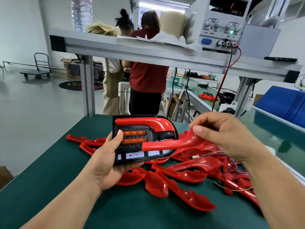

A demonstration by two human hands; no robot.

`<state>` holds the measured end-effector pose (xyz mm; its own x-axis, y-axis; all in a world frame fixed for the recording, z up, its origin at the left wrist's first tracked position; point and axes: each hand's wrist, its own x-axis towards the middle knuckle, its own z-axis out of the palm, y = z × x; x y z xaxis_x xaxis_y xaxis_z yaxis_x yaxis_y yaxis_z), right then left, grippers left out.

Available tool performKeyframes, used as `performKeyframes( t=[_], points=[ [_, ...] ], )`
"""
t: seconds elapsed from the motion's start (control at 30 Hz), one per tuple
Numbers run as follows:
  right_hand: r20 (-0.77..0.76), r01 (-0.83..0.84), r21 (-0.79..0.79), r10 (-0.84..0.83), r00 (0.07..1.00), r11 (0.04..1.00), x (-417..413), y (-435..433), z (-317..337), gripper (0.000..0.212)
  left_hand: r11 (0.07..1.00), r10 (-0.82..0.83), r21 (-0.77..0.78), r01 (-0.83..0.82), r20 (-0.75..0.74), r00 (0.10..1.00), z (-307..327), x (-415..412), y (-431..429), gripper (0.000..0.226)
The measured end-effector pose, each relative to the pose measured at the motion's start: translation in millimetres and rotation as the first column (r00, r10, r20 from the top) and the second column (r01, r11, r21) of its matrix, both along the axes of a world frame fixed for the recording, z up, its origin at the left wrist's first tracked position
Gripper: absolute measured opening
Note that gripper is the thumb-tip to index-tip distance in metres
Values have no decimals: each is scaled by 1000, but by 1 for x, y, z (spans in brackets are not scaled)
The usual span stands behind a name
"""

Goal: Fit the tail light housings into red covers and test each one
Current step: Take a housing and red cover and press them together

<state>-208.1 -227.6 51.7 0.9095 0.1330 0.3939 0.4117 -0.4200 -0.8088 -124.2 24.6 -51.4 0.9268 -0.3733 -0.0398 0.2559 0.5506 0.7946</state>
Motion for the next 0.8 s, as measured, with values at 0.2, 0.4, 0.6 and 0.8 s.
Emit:
performKeyframes(
  t=[0.2, 0.4, 0.6, 0.8],
  points=[
    [29, 39, -211, -34, 999, 977, 25, 46, -28, 22, 999, -22, 43, 19, 60, 998, 0, -4, -1, 43],
    [147, 226, -143, -205, 968, 964, 28, 53, -55, 21, 1000, 5, 10, -5, 28, 1000, 1, -5, -1, 45],
    [262, 333, -162, -285, 922, 929, 28, 59, -73, 28, 1000, 0, 16, -1, 32, 999, 1, -7, -3, 45],
    [507, 531, -125, -406, 760, 838, 32, 64, -96, 24, 999, -28, 24, 26, 88, 996, 0, -10, -4, 57]
  ],
)
